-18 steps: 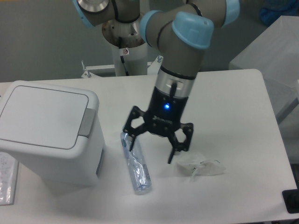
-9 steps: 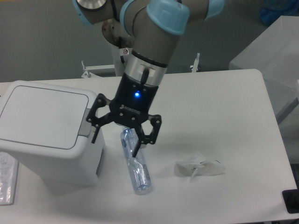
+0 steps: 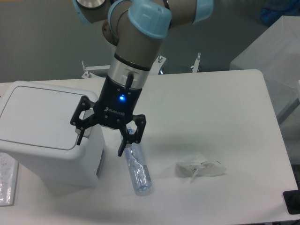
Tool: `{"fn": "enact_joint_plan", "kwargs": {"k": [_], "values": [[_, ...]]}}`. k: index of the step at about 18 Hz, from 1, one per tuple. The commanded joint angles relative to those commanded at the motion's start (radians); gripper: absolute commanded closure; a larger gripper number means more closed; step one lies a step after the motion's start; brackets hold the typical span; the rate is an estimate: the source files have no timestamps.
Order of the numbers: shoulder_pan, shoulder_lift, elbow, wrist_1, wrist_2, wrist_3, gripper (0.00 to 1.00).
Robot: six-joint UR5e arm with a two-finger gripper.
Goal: Open the trash can
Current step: 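Lower the gripper onto the lid's raised tab and press it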
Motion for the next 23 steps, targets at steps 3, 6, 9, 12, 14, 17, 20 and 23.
{"fn": "enact_joint_plan", "kwargs": {"k": [3,6,9,12,14,17,20,23], "values": [[0.002,0.023,-0.017,-0.005,0.000,0.003,0.00],[0.002,0.061,-0.057,-0.026,0.002,0.054,0.00],[0.009,0.089,-0.101,-0.031,0.046,0.133,0.00],[0.015,0.089,-0.105,-0.049,0.083,0.149,0.00],[0.017,0.088,-0.106,-0.051,0.084,0.164,0.00],[0.021,0.086,-0.106,-0.051,0.094,0.166,0.00],[0.029,0.086,-0.106,-0.052,0.094,0.166,0.00],[0.029,0.086,-0.106,-0.051,0.094,0.166,0.00]]}}
